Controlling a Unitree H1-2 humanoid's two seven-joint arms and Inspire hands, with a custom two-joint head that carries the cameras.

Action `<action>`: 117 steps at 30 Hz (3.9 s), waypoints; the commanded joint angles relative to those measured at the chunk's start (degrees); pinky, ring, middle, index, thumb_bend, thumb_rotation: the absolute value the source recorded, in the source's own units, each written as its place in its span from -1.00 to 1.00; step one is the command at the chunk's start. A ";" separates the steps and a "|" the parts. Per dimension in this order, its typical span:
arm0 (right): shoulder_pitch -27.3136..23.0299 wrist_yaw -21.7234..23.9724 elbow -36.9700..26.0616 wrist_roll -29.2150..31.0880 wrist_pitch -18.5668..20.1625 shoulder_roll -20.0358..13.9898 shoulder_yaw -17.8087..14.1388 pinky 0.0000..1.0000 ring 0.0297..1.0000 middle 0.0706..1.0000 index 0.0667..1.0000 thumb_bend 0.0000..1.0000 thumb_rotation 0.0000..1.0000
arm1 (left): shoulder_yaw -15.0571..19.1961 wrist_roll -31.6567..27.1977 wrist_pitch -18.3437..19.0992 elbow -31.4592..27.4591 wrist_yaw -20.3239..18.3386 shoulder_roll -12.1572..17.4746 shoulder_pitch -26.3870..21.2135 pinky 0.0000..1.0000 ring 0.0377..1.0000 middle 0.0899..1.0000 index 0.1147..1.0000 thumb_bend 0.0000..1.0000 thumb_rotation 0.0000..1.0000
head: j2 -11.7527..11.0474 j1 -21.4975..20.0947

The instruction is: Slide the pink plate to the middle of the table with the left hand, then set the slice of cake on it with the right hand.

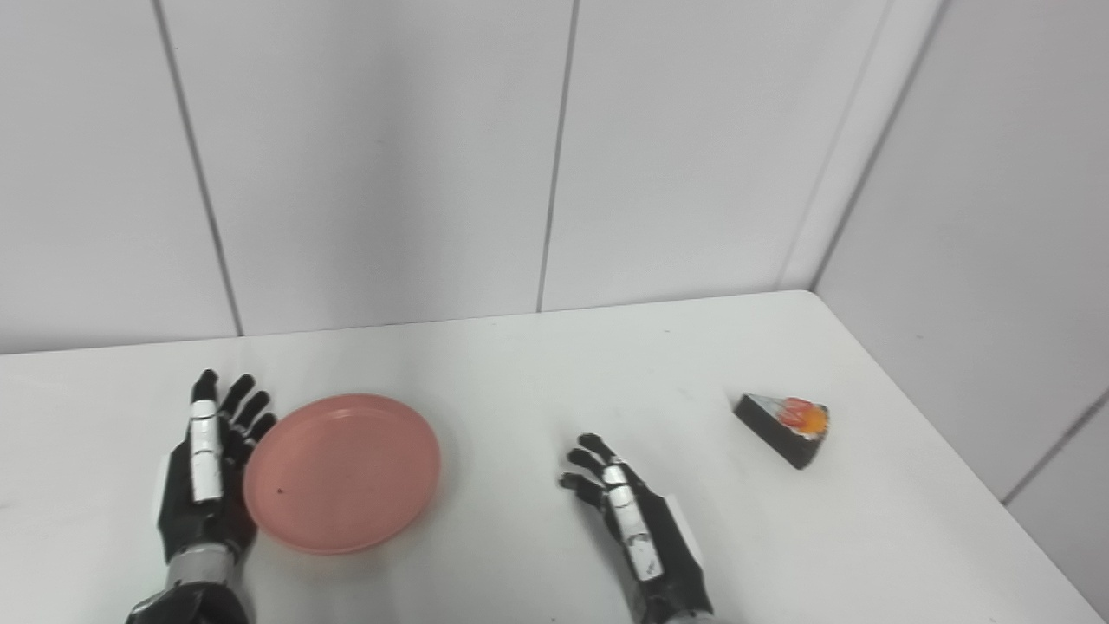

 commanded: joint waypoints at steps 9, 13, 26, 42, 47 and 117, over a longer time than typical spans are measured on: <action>-0.60 -0.53 -0.17 -3.04 0.11 1.04 1.50 0.69 0.57 0.67 0.70 0.48 0.90 | -1.42 -0.45 -0.20 4.19 -1.51 -0.77 -2.34 0.80 0.79 0.79 1.00 0.38 0.72 | 0.26 -2.47; -0.95 -0.64 0.43 -4.05 -0.15 0.83 1.61 0.68 0.57 0.69 0.70 0.46 0.90 | -2.05 -0.39 -0.36 5.57 -2.81 -0.53 -3.00 0.82 0.81 0.82 1.00 0.33 0.75 | 0.12 -2.83; -1.24 0.02 2.83 -5.29 -4.89 -0.60 1.79 0.64 0.55 0.70 0.73 0.48 0.93 | -2.68 -0.46 -0.84 9.97 -5.10 0.11 -4.83 0.77 0.80 0.84 1.00 0.35 0.78 | -0.71 -3.04; -5.76 -1.30 -6.65 -19.17 -8.59 -10.03 -2.18 0.39 0.53 0.67 0.73 0.82 0.76 | -2.22 -0.14 -0.46 10.05 -3.87 0.22 -3.63 0.80 0.84 0.88 1.00 0.37 0.75 | -2.13 -0.88; -10.02 5.20 -15.24 -27.69 0.93 -18.60 -3.31 0.40 0.57 0.63 0.71 0.87 0.67 | -2.39 -0.08 -0.43 9.91 -3.76 -0.31 -3.49 0.79 0.84 0.88 1.00 0.37 0.74 | -2.52 -0.49; -21.86 9.48 20.00 -43.26 12.13 -43.12 1.74 0.59 0.71 0.67 0.58 1.00 0.04 | -3.27 1.68 0.59 8.72 -3.00 -1.02 -2.36 0.80 0.82 0.87 1.00 0.30 0.69 | -1.51 2.29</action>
